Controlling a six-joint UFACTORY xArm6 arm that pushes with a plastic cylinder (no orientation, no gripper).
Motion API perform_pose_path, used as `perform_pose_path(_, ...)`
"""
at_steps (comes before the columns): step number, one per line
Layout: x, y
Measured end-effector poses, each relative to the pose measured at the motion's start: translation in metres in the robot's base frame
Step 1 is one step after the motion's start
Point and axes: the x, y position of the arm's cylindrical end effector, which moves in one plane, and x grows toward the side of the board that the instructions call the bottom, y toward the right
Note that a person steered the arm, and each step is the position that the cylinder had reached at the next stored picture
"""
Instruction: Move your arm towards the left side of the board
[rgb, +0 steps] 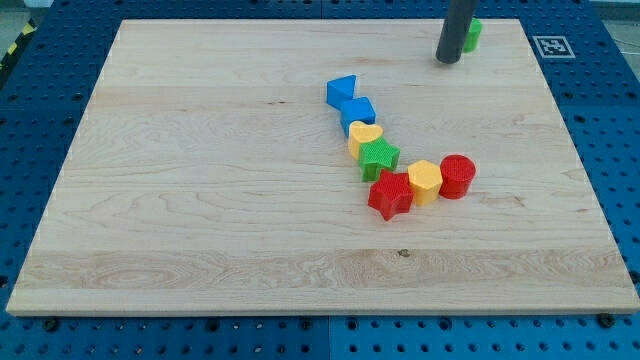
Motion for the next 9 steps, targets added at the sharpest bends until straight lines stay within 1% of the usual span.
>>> perform_pose_path(2,0.02,0.0)
perform_pose_path(6,0.029,0.0)
perform_pose_path(9,0.015,-0.057)
